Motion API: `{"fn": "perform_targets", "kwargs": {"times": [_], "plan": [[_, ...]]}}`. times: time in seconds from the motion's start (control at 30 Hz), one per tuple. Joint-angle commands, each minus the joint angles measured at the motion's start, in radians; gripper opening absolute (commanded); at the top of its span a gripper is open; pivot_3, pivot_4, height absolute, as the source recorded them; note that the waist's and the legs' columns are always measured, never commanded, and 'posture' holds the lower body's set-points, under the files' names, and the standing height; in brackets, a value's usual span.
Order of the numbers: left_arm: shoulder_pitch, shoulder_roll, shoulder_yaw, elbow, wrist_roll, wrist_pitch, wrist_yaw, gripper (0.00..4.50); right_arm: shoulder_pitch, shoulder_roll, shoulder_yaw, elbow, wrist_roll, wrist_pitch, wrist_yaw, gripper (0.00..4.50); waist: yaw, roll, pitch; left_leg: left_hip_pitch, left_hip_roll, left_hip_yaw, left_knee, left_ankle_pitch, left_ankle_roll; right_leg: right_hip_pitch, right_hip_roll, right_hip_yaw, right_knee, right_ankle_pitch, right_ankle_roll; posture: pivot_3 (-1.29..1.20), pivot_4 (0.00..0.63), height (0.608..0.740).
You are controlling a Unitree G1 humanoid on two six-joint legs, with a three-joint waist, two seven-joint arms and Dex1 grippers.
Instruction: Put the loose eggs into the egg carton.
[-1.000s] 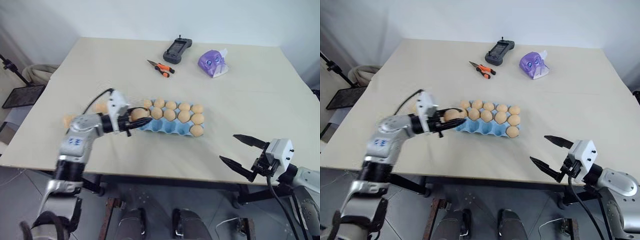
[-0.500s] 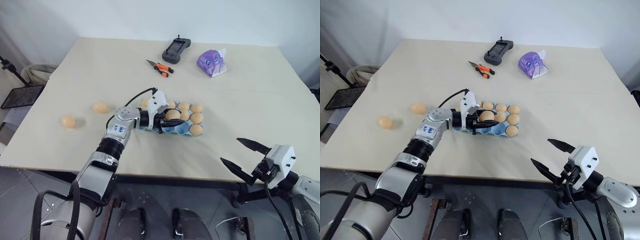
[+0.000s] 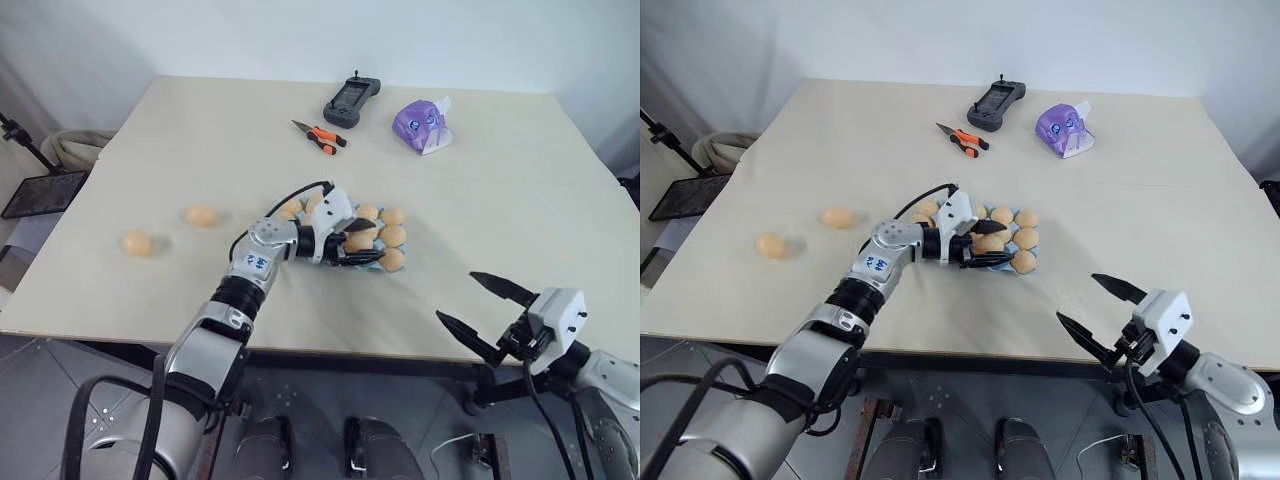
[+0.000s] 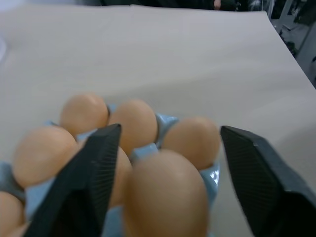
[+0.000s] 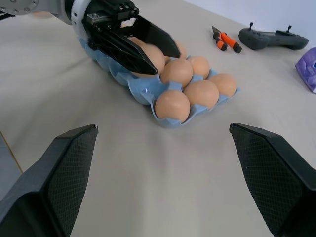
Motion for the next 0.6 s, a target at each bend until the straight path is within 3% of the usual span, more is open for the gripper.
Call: {"fn": "perform_targets", "kwargs": {"times": [0.03,0.37,0.43,0.6], "plan": [[-0.044,0.018,0.084,-0.042,-0.077,-0.053,-0.032,4.25,-0.017,0.005,0.013,-0.018,0.005,-0.006,0.004,4.50,-0.001,0.000,0.000,0.000,0.000,0.000,0.000,0.000,0.000,0.000,0.000,0.000,0.000,0.000,0.000,0.00,0.150,0.740],[0.074,0.283,0.223,-0.198,-0.146,0.037,-0.086,4.25,-0.115,0.003,0.087,0.061,0.002,-0.012,0.060,4.50,-0.004,0.000,0.000,0.001,0.001,0.001,0.000,0.000,0.000,0.000,0.001,0.000,0.001,0.000,0.000,0.00,0.150,0.740],[0.151,0.335,0.261,-0.280,-0.167,0.066,-0.067,4.25,-0.140,0.006,0.103,0.082,0.001,-0.015,0.071,4.50,-0.005,0.000,0.000,0.001,0.001,0.001,0.000,0.000,0.000,0.000,0.000,0.001,0.001,0.000,0.000,0.00,0.150,0.740],[0.524,0.441,0.422,-0.690,-0.277,0.211,0.020,4.39,-0.199,0.010,0.135,0.126,0.001,-0.025,0.104,4.50,-0.017,0.000,0.000,0.001,0.001,0.000,-0.002,0.000,0.000,0.000,-0.001,0.004,0.001,0.000,-0.001,0.00,0.150,0.740]]}}
